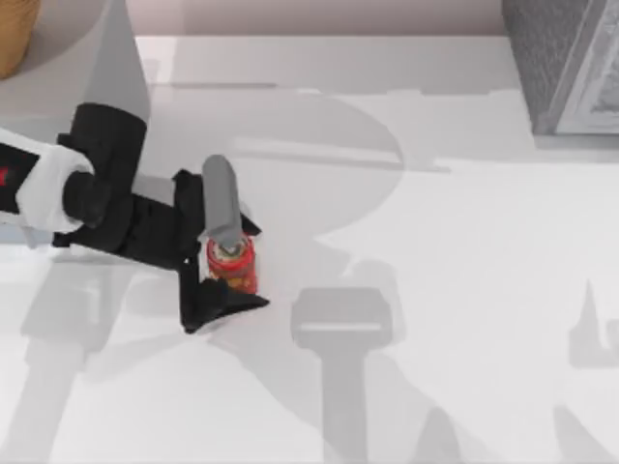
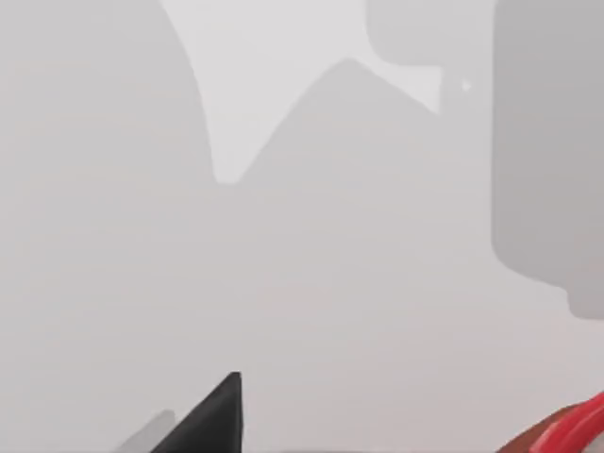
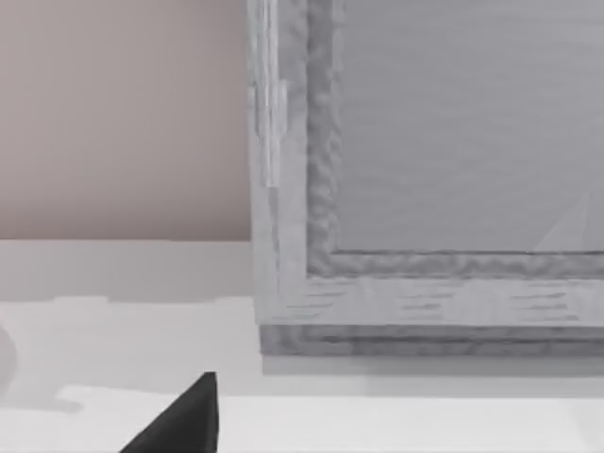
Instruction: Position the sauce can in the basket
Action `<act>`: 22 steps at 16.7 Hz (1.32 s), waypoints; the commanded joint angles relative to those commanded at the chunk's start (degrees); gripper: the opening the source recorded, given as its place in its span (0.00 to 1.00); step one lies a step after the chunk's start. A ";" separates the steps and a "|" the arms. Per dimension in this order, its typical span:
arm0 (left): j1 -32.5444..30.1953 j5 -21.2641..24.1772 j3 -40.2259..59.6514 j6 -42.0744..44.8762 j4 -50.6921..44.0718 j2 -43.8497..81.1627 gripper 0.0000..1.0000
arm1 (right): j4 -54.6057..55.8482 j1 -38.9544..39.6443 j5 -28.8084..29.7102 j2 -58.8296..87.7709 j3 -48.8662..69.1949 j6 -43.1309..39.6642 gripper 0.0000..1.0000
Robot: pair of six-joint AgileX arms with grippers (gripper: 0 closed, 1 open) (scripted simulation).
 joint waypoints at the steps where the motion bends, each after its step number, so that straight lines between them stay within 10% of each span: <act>1: 0.00 0.00 0.00 0.00 0.00 0.00 0.70 | 0.00 0.00 0.00 0.00 0.00 0.00 1.00; 10: 0.00 0.00 0.00 0.00 0.00 0.00 0.02 | 0.00 0.00 0.00 0.00 0.00 0.00 1.00; 22: -0.02 0.02 0.32 1.83 -1.77 -1.86 0.00 | 0.00 0.00 0.00 0.00 0.00 0.00 1.00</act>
